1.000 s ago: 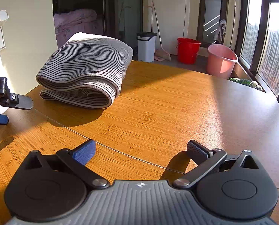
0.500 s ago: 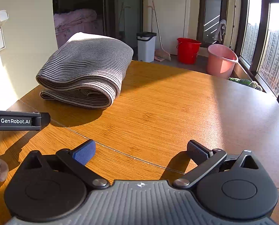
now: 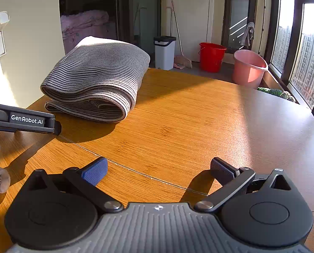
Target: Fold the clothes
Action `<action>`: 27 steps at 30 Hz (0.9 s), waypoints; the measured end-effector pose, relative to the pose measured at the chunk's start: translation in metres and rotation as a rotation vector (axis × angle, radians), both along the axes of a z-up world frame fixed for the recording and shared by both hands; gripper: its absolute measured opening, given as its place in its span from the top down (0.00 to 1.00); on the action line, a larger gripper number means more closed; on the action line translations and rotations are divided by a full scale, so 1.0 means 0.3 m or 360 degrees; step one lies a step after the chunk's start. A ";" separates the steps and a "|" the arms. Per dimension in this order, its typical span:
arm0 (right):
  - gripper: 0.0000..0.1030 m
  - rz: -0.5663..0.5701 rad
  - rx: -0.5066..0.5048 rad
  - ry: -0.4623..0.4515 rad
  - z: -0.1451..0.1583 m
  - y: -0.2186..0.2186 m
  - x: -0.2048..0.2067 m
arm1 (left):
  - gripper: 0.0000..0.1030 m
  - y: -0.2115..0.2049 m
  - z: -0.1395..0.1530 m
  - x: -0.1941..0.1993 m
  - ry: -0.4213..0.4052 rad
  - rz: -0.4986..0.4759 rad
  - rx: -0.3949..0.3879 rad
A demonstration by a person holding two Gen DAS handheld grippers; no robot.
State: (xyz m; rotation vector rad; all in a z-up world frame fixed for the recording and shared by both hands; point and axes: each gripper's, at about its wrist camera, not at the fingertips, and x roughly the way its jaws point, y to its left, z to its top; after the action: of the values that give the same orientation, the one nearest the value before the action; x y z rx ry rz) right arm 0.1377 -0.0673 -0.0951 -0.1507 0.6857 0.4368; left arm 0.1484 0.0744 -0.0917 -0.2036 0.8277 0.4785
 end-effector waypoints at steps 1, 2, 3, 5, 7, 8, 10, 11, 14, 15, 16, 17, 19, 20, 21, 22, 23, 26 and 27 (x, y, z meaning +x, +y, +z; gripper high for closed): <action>0.00 0.0000 0.0000 0.0000 0.000 0.000 0.000 | 0.00 0.001 -0.001 0.001 0.0001 -0.0004 0.0005; 0.00 0.0000 0.0000 0.0000 0.000 0.000 0.000 | 0.00 0.002 -0.002 0.002 -0.0006 -0.0014 0.0008; 0.00 0.0000 0.0000 0.0000 0.000 0.000 0.000 | 0.00 0.002 -0.004 -0.001 -0.0017 -0.0031 0.0013; 0.00 0.0000 0.0000 0.0000 0.000 0.000 0.000 | 0.00 0.010 -0.007 0.000 -0.0037 -0.0074 0.0025; 0.00 0.0000 0.0000 0.0000 0.000 0.000 0.000 | 0.00 0.021 -0.012 -0.001 -0.0075 -0.0128 0.0040; 0.00 0.0000 0.0000 0.0000 0.000 0.000 0.000 | 0.00 0.025 -0.014 -0.005 -0.0094 -0.0132 0.0045; 0.00 0.0000 0.0000 0.0000 0.000 0.000 0.000 | 0.00 0.030 -0.018 -0.013 -0.0124 -0.0126 0.0051; 0.00 0.0000 0.0000 0.0000 0.000 0.000 0.000 | 0.00 0.028 -0.020 -0.016 -0.0132 -0.0126 0.0055; 0.00 0.0000 0.0000 0.0000 0.000 0.001 0.000 | 0.00 0.021 -0.022 -0.025 -0.0149 -0.0127 0.0067; 0.00 0.0000 0.0000 0.0000 0.000 0.001 0.000 | 0.00 0.018 -0.022 -0.028 -0.0155 -0.0126 0.0070; 0.00 0.0000 0.0000 0.0000 0.000 0.001 0.000 | 0.00 0.013 -0.022 -0.028 -0.0154 -0.0122 0.0074; 0.00 0.0000 0.0000 0.0000 0.000 0.000 0.001 | 0.00 0.007 -0.022 -0.028 -0.0154 -0.0122 0.0077; 0.00 0.0000 0.0000 0.0000 0.001 -0.002 0.001 | 0.00 0.006 -0.023 -0.029 -0.0158 -0.0142 0.0076; 0.00 0.0000 0.0000 0.0000 0.000 -0.003 0.001 | 0.00 0.006 -0.023 -0.028 -0.0157 -0.0146 0.0077; 0.00 0.0001 0.0000 0.0000 0.001 -0.004 0.001 | 0.00 0.006 -0.023 -0.028 -0.0157 -0.0148 0.0079; 0.00 0.0001 0.0000 0.0000 0.001 -0.003 0.002 | 0.00 0.007 -0.022 -0.028 -0.0156 -0.0150 0.0081; 0.00 0.0001 0.0000 0.0000 0.001 -0.002 0.002 | 0.00 0.005 -0.023 -0.026 -0.0157 -0.0163 0.0080; 0.00 0.0000 0.0000 0.0000 0.001 -0.001 0.001 | 0.00 0.003 -0.023 -0.025 -0.0163 -0.0190 0.0077; 0.00 0.0000 0.0000 0.0000 0.002 0.000 0.001 | 0.00 0.005 -0.022 -0.031 -0.0176 -0.0191 0.0065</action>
State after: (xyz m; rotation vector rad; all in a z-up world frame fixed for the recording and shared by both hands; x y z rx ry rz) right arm 0.1381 -0.0672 -0.0946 -0.1510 0.6855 0.4367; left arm 0.1391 0.0760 -0.0984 -0.1406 0.7170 0.3677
